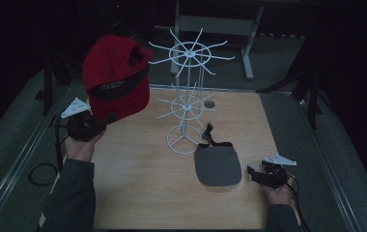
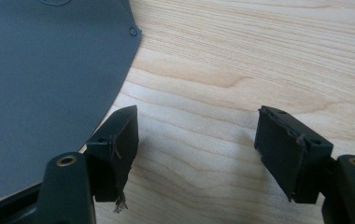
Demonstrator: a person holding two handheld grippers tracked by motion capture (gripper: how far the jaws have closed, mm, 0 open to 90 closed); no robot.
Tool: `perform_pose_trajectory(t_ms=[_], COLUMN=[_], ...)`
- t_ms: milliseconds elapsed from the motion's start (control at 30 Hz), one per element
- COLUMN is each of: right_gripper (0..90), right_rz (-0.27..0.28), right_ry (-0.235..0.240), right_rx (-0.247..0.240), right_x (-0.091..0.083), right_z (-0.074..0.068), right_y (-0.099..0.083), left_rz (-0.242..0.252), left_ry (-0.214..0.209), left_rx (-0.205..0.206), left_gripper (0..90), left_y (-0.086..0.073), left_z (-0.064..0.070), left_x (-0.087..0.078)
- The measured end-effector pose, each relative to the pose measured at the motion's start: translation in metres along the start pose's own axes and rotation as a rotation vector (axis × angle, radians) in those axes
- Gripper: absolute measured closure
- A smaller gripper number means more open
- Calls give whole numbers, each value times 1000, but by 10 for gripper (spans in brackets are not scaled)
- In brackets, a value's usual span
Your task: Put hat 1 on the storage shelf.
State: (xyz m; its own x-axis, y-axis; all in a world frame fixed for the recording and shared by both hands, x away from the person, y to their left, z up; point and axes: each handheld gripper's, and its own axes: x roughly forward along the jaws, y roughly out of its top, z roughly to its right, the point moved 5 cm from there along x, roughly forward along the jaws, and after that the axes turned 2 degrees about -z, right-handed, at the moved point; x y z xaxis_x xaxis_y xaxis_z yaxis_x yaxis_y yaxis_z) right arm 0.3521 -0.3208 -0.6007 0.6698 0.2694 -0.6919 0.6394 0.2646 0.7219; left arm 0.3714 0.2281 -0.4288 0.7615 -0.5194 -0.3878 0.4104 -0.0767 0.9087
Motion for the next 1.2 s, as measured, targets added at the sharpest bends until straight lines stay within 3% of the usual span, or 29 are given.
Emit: perform_pose_trajectory(t_ms=[1200], right_gripper=[302], right_rz=[0], right_ry=[1], right_rx=[1], right_x=[0], right_z=[0], right_y=[0], left_rz=[95], left_ry=[-41], left_rx=[-41], left_gripper=[856], left_y=[25], left_z=[6], left_x=[-4])
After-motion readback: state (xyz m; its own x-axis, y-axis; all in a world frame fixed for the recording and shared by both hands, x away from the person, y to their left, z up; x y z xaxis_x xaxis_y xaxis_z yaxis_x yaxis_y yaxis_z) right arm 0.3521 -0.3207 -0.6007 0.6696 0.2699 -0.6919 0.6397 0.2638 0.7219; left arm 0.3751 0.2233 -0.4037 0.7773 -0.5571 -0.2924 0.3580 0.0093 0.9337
